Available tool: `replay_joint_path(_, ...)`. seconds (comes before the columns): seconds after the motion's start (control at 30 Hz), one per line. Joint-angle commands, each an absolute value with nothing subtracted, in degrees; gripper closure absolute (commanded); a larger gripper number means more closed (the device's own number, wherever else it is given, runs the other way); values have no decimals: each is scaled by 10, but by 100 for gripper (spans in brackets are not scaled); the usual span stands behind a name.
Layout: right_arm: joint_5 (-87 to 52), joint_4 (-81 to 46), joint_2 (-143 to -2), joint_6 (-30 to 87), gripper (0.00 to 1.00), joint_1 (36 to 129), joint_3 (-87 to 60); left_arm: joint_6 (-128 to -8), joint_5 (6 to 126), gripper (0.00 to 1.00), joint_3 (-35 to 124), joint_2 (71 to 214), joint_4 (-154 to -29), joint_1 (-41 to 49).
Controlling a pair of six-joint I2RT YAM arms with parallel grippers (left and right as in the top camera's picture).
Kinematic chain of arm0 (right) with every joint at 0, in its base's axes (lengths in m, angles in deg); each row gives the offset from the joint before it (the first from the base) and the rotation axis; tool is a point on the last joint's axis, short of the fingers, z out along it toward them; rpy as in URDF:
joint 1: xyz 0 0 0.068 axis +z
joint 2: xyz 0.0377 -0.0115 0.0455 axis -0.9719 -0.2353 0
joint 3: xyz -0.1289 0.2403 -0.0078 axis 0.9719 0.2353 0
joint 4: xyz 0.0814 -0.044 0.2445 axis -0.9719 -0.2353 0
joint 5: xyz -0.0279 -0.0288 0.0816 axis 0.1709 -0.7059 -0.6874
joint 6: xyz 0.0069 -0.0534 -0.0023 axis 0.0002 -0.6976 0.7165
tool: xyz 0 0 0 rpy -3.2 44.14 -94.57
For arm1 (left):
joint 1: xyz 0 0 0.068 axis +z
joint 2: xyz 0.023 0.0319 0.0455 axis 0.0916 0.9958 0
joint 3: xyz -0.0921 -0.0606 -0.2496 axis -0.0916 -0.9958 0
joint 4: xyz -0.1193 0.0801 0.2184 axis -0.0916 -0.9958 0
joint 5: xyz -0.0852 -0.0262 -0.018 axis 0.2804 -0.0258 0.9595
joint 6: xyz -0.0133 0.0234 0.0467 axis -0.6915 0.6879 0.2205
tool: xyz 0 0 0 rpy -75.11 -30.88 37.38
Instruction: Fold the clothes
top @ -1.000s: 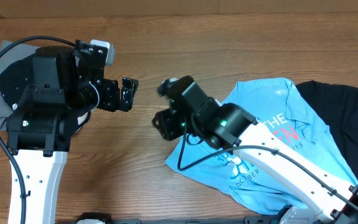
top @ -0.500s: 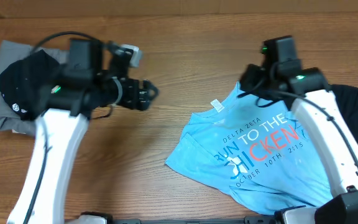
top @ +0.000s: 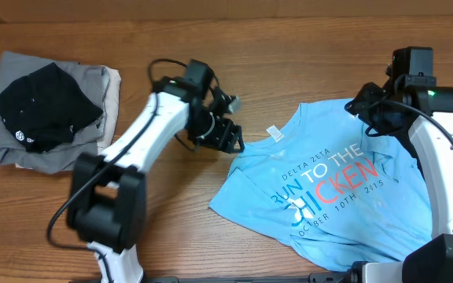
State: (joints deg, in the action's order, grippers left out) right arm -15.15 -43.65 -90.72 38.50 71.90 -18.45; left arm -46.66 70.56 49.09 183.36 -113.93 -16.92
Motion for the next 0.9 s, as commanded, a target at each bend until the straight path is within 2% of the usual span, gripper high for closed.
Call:
replay_joint_path(0.0, -153, -438, -909, 377, 49, 717, -204, -466, 697, 25, 500, 1864, -1134, -179)
replay_joint_path(0.13, -153, -438, -909, 378, 48, 717, -204, -466, 652, 25, 500, 1904, -1105, -189)
replay_joint_path(0.2, -152, -438, -909, 378, 44, 717, -204, -467, 653, 25, 500, 1922, -1089, -195)
replay_joint_path(0.37, -151, -439, -909, 378, 44, 717, -204, -468, 666, 28, 500, 1963, -1066, -208)
replay_joint_path(0.7, -150, -438, -909, 378, 44, 717, -204, -475, 666, 59, 501, 1966, -1078, -211)
replay_joint_path(0.77, -146, -439, -909, 378, 44, 717, -204, -475, 666, 69, 501, 1966, -1088, -210)
replay_joint_path(0.87, -129, -439, -909, 378, 44, 717, -204, -475, 666, 90, 501, 1966, -1097, -210)
